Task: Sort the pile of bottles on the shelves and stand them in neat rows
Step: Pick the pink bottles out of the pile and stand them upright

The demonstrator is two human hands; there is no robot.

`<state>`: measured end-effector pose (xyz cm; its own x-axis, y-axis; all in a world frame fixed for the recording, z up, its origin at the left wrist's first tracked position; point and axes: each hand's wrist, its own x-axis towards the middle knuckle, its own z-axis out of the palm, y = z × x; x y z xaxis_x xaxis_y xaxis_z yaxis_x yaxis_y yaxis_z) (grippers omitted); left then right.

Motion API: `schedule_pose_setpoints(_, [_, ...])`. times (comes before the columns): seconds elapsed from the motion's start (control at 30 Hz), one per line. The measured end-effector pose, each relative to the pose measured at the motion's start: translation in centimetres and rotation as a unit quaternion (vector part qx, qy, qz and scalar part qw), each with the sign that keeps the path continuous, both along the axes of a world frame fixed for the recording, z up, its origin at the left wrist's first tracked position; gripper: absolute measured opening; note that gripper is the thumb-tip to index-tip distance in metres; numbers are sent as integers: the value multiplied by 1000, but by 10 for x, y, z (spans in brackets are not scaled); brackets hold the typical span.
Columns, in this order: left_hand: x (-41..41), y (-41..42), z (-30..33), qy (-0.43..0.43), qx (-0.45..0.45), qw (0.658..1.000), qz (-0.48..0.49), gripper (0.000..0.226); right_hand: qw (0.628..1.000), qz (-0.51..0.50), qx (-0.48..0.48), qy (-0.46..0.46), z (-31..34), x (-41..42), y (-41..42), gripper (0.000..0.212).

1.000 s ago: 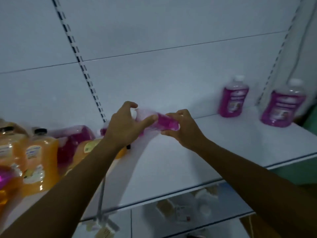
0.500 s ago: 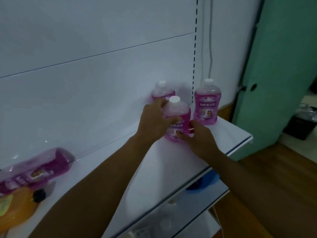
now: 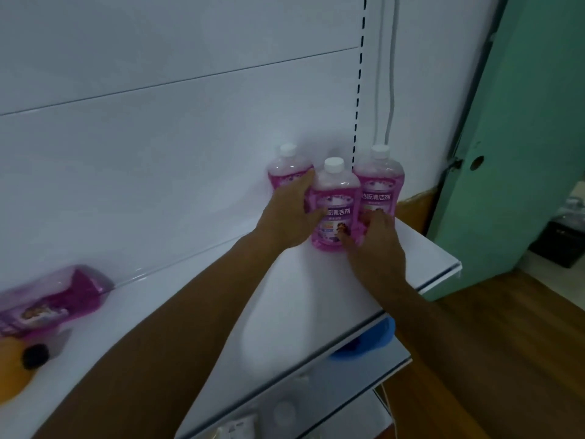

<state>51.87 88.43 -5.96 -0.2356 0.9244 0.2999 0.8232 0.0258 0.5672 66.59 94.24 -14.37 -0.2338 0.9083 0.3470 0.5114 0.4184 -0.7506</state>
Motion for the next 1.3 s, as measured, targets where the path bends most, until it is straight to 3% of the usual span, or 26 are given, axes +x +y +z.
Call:
schedule_pose_setpoints(0.17, [-12, -47, 1, 19, -3, 999, 36, 55, 989, 103, 101, -27, 11, -17, -37, 18])
schedule_pose_setpoints(0.47, [-94, -213, 2, 80, -69, 965, 242, 62, 936, 331, 52, -108, 36, -126, -144, 53])
schedule_pose_setpoints(0.63, [-131, -328, 7, 73, -70, 934, 344, 50, 888, 439, 66, -122, 34, -190, -213, 60])
schedule_pose_setpoints(0.77, [-149, -402, 5, 65, -97, 899, 422, 54, 856, 489, 84, -144, 30, -228, -260, 63])
schedule_pose_setpoints(0.9, [-162, -458, -5, 56, -136, 887, 437, 41, 841, 507, 105, -158, 28, -254, -295, 64])
schedule_pose_setpoints(1.03, [-162, -491, -17, 49, -256, 854, 450, 79, 816, 522, 190, -160, 24, -269, -326, 64])
schedule_pose_setpoints(1.13, [-159, -503, -23, 52, -298, 854, 422, 99, 783, 554, 237, -153, 21, -276, -348, 66])
schedule_pose_setpoints(1.3, [-153, -506, -31, 80, -324, 854, 399, 100, 715, 613, 291, -168, 18, -281, -373, 69])
